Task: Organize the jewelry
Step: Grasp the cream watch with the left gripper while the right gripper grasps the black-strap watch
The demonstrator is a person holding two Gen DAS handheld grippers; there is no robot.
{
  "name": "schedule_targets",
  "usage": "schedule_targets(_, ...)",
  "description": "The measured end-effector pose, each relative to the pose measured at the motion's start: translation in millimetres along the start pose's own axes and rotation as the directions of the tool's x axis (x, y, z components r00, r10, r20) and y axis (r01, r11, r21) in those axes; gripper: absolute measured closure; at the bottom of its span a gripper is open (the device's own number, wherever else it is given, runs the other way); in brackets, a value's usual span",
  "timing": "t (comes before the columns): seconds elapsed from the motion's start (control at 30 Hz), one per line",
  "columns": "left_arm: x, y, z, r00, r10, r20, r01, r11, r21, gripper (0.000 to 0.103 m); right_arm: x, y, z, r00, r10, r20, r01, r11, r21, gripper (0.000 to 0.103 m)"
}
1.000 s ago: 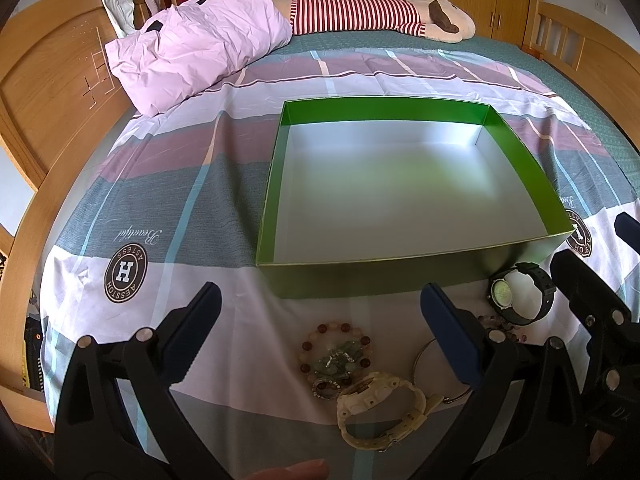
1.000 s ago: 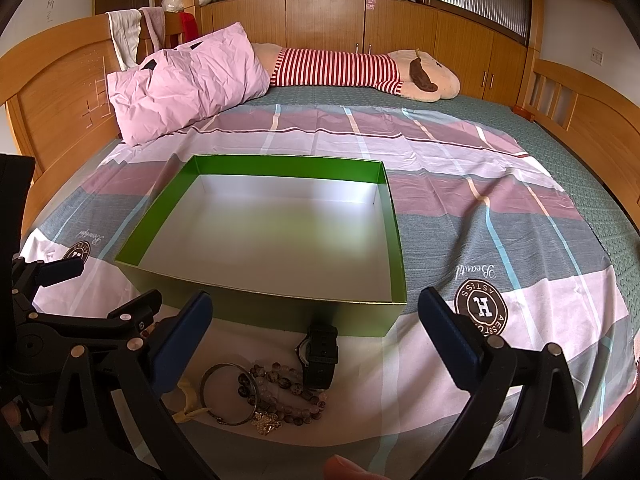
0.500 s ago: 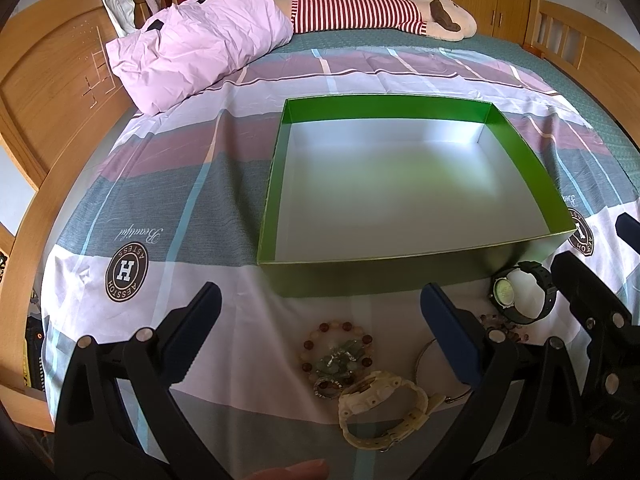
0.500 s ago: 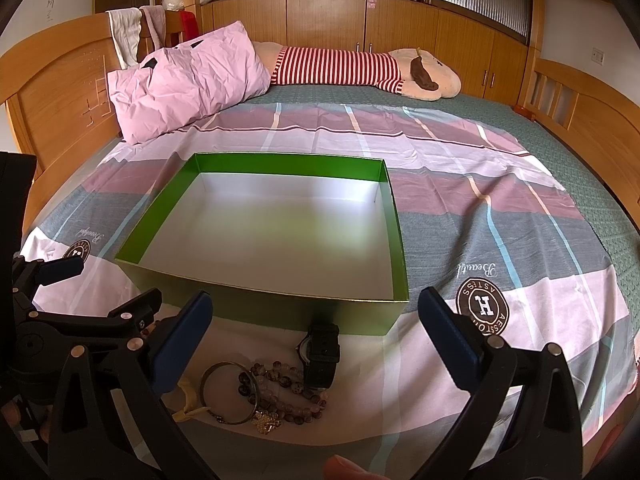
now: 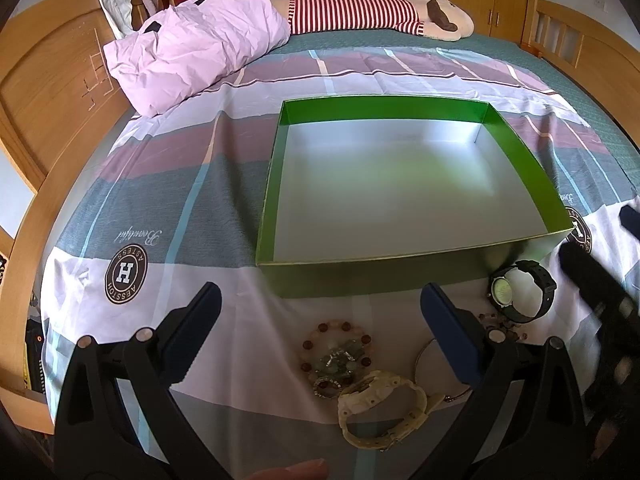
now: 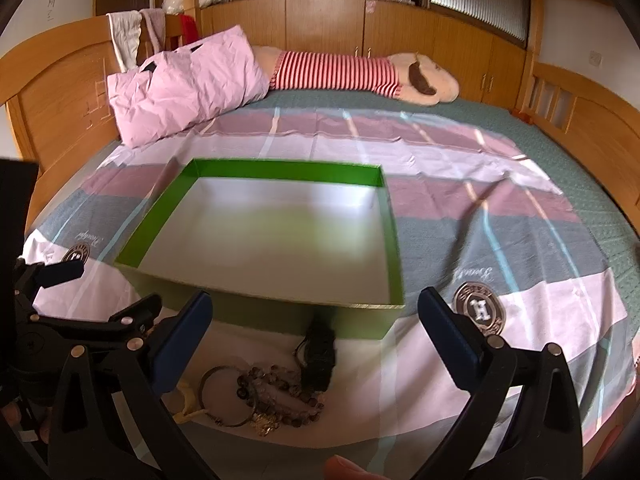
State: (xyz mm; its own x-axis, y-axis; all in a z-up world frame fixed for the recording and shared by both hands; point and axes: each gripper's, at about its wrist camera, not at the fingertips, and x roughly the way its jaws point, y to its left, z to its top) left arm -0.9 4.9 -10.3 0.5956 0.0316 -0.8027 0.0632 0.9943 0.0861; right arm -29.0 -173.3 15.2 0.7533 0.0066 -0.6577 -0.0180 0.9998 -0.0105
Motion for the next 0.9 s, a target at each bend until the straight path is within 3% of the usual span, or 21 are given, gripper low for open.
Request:
schedule_targets(0.17,-2.3,20.0,6.6,1.000,-0.021,-0.003,0.021,0.998,-0.062,0.002,-0.3,-22.5,15.8,0.998,-0.051,-0.028,0.051,0.999,-0.015,0.001)
schedule_targets(0.33,2.5,41.5,11.2,0.992,-0.125,-0.032,0.119,0.981,-0.151,0.002,14.1,-36.5,11.8,0.983,-0.105,-0.148,0.100,0.994,-0.042,0.002)
schedule_targets(0.4,2.0,42.5,10.7,0.987,-0.156,-0.040,0.148,0.977,-0.152,0.004,22.9,-38.8,6.6,0.973,-0.052,-0.226,0.046,0.998,-0.032,0.012)
schedule_targets(0.43,1.4,40.3,10.2,0.987,-0.157,-0.045,0.150,0.979,-0.141,0.006,27.7,-37.9,4.3,0.964,-0.024,-0.265,0.017,0.999,-0.028,0.023)
schedule_targets(0.47,0.8,38.2,9.4,0.986,-0.161,-0.051,0.153,0.979,-0.131,0.008,34.6,-36.2,1.0,0.949,0.008,-0.316,-0.015,1.000,-0.021,0.036)
schedule_targets(0.53,2.3,32.6,6.1,0.978,-0.193,-0.084,0.183,0.977,-0.109,0.018,48.5,-29.9,-6.0,0.912,0.091,-0.400,-0.097,0.995,0.005,0.050)
schedule_targets(0.63,12.3,26.0,-0.4,0.943,-0.283,-0.175,0.266,0.957,-0.112,0.022,69.4,-12.6,-13.7,0.862,0.107,-0.496,-0.138,0.990,-0.026,0.051)
schedule_targets(0.67,15.9,23.2,-3.1,0.929,-0.305,-0.207,0.289,0.951,-0.107,0.023,77.1,-8.8,-17.1,0.855,0.090,-0.511,-0.133,0.990,-0.047,0.051)
schedule_targets(0.7,18.4,20.3,-5.7,0.917,-0.323,-0.234,0.309,0.946,-0.098,0.025,81.3,-8.2,-19.1,0.854,0.079,-0.514,-0.123,0.991,-0.053,0.053)
schedule_targets(0.77,21.2,15.8,-10.2,0.898,-0.345,-0.272,0.336,0.939,-0.078,0.025,88.2,-13.8,-23.3,0.852,0.080,-0.518,-0.112,0.993,-0.031,0.080)
schedule_targets(0.9,25.5,3.2,-18.0,0.884,-0.342,-0.318,0.355,0.935,-0.019,0.029,86.3,-17.3,-25.8,0.878,0.045,-0.476,-0.089,0.993,-0.071,0.082)
